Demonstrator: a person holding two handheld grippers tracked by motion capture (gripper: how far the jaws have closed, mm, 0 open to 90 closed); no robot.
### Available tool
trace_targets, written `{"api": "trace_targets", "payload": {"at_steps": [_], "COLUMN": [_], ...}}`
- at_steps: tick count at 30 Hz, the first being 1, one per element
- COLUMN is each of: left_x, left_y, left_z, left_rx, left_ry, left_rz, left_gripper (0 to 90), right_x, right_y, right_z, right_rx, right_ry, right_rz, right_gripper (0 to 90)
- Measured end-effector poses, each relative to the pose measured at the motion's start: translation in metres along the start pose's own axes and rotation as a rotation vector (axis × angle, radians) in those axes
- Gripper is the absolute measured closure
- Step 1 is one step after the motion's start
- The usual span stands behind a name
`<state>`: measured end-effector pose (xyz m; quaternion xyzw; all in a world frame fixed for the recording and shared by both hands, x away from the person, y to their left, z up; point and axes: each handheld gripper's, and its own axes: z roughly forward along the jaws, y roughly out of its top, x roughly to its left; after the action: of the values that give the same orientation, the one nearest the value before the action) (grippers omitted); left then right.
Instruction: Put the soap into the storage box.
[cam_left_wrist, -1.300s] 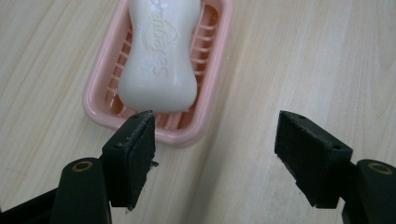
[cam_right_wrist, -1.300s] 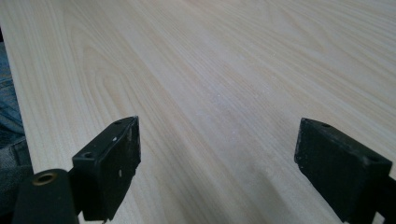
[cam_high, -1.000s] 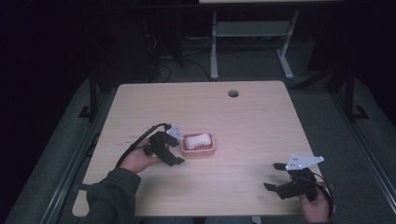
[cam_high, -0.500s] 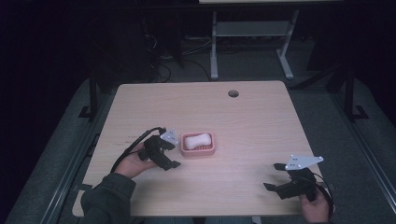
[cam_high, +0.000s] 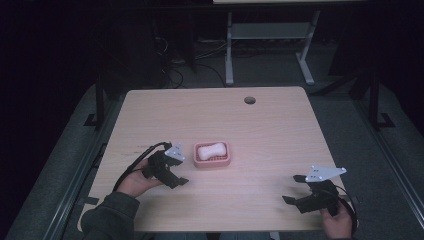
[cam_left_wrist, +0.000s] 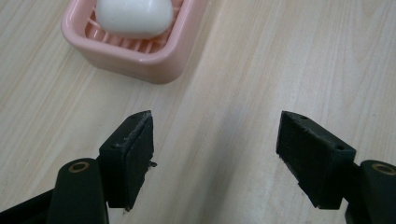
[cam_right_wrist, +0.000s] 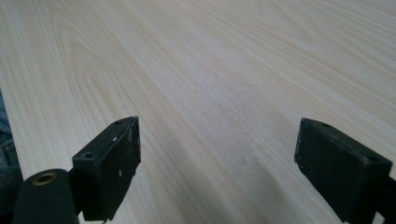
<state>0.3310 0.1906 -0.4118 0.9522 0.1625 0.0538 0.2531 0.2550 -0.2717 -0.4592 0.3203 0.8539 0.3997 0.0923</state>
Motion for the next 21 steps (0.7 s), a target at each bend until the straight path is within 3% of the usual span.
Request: {"api": "trace_targets", "payload": {"at_steps": [21], "left_x": [-0.013], "left_y": [-0.023], "left_z": [-0.004], "left_rx": [-0.01], "left_ry": [0.011], "left_rz": [-0.014], "left_gripper": [26.6], "right_x": [0.001], "right_y": [0.0], "right_z": [0.0], "right_rx": [0.003], "right_ry": [-0.002], "right_rz": [-0.005], "right_gripper": [14.2]}}
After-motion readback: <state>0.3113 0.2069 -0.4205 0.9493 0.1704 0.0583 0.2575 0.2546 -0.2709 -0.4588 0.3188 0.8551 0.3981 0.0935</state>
